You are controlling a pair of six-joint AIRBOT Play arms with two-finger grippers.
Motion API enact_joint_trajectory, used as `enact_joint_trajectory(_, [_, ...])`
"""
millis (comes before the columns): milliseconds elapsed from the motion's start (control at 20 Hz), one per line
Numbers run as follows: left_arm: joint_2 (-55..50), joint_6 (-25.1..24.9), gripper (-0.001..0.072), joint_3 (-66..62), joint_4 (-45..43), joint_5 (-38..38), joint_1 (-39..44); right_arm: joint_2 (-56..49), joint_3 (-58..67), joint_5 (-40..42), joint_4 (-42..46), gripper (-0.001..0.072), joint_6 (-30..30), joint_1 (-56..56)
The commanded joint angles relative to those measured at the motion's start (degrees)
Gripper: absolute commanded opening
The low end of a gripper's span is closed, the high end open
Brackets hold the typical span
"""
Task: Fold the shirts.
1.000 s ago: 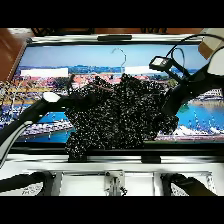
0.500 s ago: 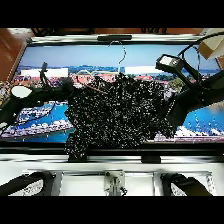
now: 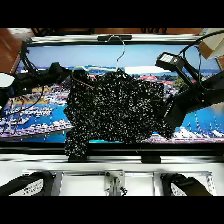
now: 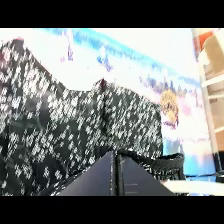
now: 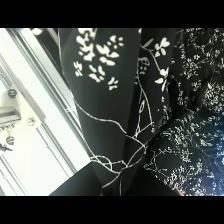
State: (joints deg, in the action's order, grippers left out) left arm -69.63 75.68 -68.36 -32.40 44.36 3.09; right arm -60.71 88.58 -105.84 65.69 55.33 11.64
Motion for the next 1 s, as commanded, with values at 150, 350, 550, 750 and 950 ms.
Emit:
enact_joint_trajectory(150, [0.07,-0.11,0.0050,-7.13,1.38,-0.15,-0.66,0.04,-0.04,-0.63,-0.63,0.0058,0.55,0.02])
enact_joint_trajectory(350, [0.07,-1.51,0.0049,-15.93,5.46,-0.17,-0.52,0.02,-0.04,-0.57,-1.57,0.0058,0.52,2.03])
enact_joint_trajectory(550, [0.07,-1.51,0.0049,-21.81,7.87,0.42,4.37,-1.88,-0.02,5.31,4.98,0.0058,0.42,12.55])
enact_joint_trajectory(750, [0.07,-1.55,0.0050,-24.30,7.85,4.87,10.78,-2.45,-0.02,17.18,6.82,0.0058,1.57,17.00])
enact_joint_trajectory(950, [0.09,-5.46,0.0049,-27.17,7.52,12.50,12.61,-2.38,-0.02,18.47,8.22,0.0058,6.43,17.05])
